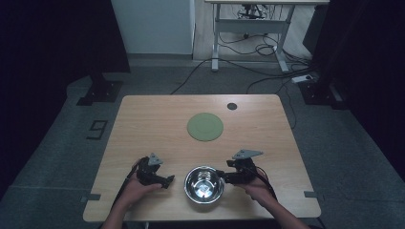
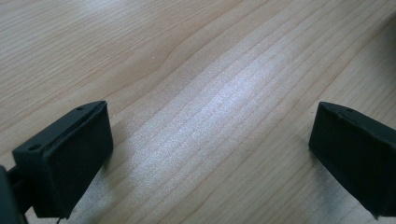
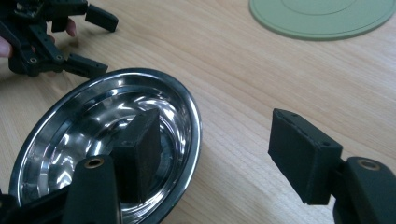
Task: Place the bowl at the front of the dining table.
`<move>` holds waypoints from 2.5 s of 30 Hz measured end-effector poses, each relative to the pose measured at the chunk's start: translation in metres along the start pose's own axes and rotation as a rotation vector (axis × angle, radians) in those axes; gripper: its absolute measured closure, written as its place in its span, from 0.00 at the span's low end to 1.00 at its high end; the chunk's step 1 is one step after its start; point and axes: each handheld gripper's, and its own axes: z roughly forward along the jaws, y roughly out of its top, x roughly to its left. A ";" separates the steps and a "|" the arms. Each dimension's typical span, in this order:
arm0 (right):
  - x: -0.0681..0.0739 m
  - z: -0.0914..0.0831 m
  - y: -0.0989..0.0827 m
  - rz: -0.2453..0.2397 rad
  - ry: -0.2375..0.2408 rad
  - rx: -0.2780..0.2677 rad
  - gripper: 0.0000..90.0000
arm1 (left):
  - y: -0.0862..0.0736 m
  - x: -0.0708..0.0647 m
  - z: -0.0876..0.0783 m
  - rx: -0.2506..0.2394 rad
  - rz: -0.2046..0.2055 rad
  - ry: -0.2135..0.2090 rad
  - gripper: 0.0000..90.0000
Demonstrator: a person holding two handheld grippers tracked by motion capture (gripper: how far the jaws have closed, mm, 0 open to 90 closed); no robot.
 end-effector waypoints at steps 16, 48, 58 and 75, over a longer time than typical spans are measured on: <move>0.002 0.020 0.001 -0.013 0.016 0.079 0.38 | 0.000 0.000 0.000 -0.001 0.000 0.000 0.00; 0.005 0.060 0.010 -0.027 0.021 0.224 0.54 | 0.000 0.000 0.000 -0.002 0.000 0.000 0.00; 0.005 0.062 0.011 0.007 0.088 0.249 0.79 | 0.000 0.000 0.000 -0.002 0.000 0.001 0.00; -0.010 0.057 0.013 0.189 0.207 0.220 0.93 | 0.000 0.000 0.000 0.001 0.002 0.001 0.00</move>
